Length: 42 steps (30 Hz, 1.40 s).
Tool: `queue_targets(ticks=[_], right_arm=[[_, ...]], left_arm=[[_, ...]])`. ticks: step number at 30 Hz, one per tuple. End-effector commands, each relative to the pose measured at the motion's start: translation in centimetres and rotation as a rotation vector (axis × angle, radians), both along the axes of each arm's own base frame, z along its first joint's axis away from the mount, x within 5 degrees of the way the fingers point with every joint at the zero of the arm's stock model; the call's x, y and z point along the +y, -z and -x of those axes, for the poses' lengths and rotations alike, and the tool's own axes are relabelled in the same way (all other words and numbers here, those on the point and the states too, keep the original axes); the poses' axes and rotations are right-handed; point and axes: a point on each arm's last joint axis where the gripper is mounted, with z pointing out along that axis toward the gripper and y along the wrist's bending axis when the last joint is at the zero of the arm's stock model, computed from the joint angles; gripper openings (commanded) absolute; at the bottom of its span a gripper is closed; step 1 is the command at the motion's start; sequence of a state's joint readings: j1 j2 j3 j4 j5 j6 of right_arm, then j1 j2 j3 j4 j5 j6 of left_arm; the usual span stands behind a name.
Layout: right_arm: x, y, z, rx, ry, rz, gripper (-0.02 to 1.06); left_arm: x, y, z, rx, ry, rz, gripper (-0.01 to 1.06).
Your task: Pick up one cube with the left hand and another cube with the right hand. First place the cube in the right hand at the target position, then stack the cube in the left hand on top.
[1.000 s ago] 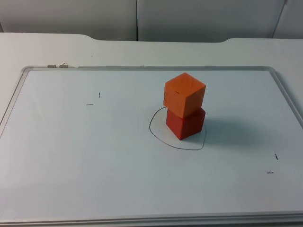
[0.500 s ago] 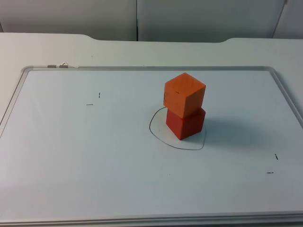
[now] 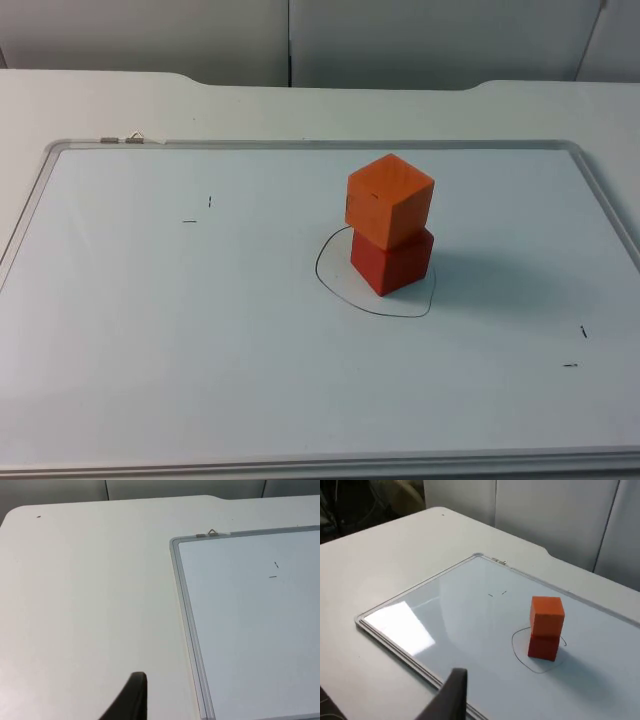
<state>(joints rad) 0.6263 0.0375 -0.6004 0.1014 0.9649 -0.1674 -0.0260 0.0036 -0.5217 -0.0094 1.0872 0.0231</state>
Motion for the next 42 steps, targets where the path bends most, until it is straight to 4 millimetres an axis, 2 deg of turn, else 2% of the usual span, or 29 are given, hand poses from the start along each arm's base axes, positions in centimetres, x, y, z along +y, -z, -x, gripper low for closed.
queue_targets(ticks=[1, 12, 42], right_arm=[[-0.4, 0.5, 0.6, 0.014, 0.001, -0.003, 1.05], [-0.1, 3.5, -0.2, 0.176, 0.042, 0.054, 1.05], [-0.2, 3.5, -0.3, 0.2, 0.072, 0.028, 1.05]], left_arm=[[-0.1, 0.1, -0.1, -0.005, -0.002, 0.009, 1.05], [-0.1, 0.1, -0.1, -0.005, -0.002, 0.009, 1.05], [-0.1, 0.1, -0.1, -0.005, -0.002, 0.009, 1.05]])
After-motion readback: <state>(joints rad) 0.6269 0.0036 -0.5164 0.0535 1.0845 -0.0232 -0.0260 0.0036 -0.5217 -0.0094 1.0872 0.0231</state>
